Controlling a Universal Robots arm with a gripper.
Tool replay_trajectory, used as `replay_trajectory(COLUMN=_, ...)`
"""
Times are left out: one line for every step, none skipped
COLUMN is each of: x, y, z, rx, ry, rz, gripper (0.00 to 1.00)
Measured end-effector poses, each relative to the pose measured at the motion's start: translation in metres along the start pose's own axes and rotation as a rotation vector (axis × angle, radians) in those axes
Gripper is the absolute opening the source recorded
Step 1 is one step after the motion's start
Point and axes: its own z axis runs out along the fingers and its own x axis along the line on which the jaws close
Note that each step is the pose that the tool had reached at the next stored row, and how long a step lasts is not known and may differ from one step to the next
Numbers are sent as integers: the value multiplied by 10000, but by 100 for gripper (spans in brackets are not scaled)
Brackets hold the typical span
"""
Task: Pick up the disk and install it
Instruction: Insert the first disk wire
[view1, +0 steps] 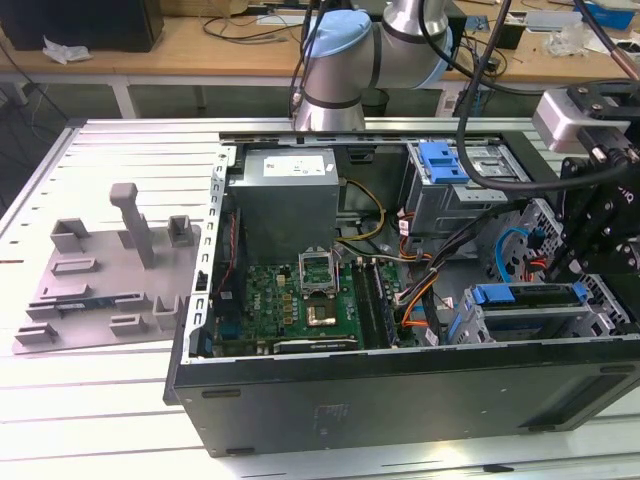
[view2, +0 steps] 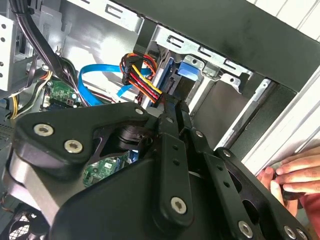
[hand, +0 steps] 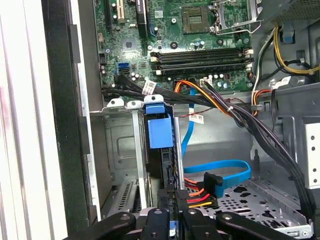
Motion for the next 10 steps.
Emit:
replay_trajectory(x=-3, y=0, z=0, rx=-1, ry=0, rz=-21, gripper=17)
replay_trajectory(x=-3, y=0, z=-1, rx=-1, ry=1, rz=-43, gripper=17)
replay_trajectory(x=-3, y=0, z=-1, rx=-1, ry=-1, rz=-72, gripper=17)
replay_trajectory(x=-4, y=0, z=0, rx=-3, ry=-11, rz=-108, gripper=17)
replay_trajectory(x=-4, y=0, z=0, rx=-4, ry=-16, rz=-133, gripper=17)
replay_trajectory(x=-4, y=0, z=0, rx=-5, ry=-21, rz=-167, gripper=17)
replay_trajectory(x=-4, y=0, z=1, rx=-6, ry=-23, rz=-202, gripper=17)
replay_trajectory(x=-3, y=0, z=2, rx=-6, ry=-23, rz=-218, gripper=17)
replay_trajectory(x=-3, y=0, z=3, rx=-7, ry=-25, rz=-233, gripper=17)
replay_trajectory(x=-3, y=0, z=4, rx=-7, ry=-29, rz=-247, gripper=17)
